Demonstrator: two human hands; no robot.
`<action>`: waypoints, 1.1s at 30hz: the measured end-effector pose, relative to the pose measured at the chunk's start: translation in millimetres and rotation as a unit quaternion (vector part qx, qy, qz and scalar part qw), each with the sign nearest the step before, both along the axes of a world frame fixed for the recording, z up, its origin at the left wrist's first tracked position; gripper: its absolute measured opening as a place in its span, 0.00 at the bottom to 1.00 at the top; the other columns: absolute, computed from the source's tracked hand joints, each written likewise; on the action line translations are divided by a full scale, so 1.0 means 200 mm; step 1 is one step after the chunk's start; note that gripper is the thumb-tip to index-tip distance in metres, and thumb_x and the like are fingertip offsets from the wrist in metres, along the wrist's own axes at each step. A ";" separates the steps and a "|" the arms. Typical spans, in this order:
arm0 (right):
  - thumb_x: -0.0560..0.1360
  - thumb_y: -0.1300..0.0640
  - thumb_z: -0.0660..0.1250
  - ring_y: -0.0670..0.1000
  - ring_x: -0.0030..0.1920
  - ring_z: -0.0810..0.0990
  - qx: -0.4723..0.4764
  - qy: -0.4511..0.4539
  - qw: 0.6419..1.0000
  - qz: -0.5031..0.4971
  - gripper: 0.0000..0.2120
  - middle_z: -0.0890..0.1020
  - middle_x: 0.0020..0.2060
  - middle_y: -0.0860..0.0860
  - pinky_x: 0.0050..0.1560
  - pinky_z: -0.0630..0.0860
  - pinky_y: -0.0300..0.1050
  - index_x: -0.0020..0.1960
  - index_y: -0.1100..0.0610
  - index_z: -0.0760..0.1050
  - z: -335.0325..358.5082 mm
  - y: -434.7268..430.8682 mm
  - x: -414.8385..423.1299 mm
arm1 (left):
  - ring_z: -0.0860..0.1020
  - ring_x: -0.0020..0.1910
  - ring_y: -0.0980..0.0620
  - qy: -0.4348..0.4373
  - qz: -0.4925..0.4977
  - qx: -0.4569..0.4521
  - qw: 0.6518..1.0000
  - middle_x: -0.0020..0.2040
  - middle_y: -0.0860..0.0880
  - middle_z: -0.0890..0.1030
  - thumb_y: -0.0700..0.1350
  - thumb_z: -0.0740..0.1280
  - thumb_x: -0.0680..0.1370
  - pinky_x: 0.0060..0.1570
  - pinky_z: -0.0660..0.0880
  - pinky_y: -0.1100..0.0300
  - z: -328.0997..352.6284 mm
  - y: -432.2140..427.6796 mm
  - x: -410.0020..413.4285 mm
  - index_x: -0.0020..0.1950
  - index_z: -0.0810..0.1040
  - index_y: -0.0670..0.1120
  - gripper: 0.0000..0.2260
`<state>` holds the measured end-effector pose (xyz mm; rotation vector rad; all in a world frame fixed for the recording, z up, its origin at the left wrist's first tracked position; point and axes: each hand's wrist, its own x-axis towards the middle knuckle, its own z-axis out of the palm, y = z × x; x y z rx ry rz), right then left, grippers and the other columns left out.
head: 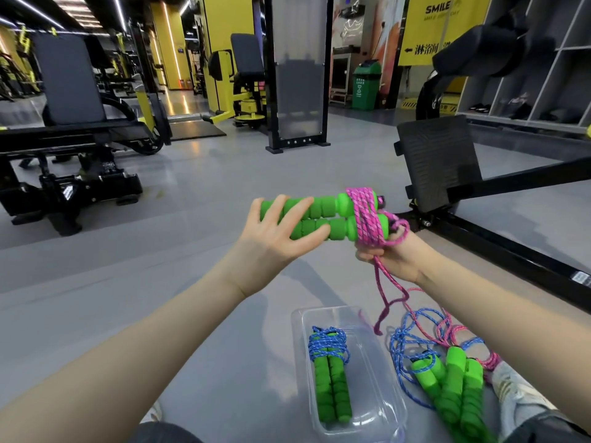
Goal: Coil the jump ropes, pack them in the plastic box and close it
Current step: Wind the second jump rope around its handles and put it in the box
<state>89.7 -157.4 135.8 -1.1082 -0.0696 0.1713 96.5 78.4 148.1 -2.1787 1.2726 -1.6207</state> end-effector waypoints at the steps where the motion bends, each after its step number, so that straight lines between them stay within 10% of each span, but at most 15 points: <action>1: 0.75 0.61 0.60 0.43 0.19 0.61 -0.059 -0.045 0.997 0.023 0.08 0.67 0.23 0.48 0.22 0.61 0.36 0.37 0.56 0.64 0.02 0.04 -0.03 | 0.78 0.47 0.36 0.002 0.022 -0.007 1.000 0.58 0.36 0.78 0.32 0.62 0.76 0.42 0.72 0.47 0.00 0.02 0.02 0.60 0.70 0.49 0.17; 17: 0.82 0.55 0.53 0.46 0.20 0.55 -0.300 -0.017 0.954 -0.007 0.12 0.60 0.23 0.50 0.23 0.55 0.36 0.49 0.59 0.72 0.07 0.16 -0.10 | 0.75 0.48 0.36 0.007 0.129 0.044 0.991 0.63 0.33 0.73 0.29 0.61 0.68 0.43 0.72 0.46 -0.02 0.13 0.07 0.64 0.67 0.47 0.26; 33: 0.81 0.52 0.55 0.48 0.25 0.61 -0.590 -0.128 0.796 0.041 0.14 0.65 0.26 0.50 0.25 0.60 0.38 0.40 0.56 0.71 0.24 0.20 -0.19 | 0.75 0.45 0.37 0.094 0.239 0.004 0.967 0.60 0.35 0.75 0.28 0.63 0.56 0.40 0.71 0.47 -0.01 0.19 0.12 0.62 0.65 0.50 0.37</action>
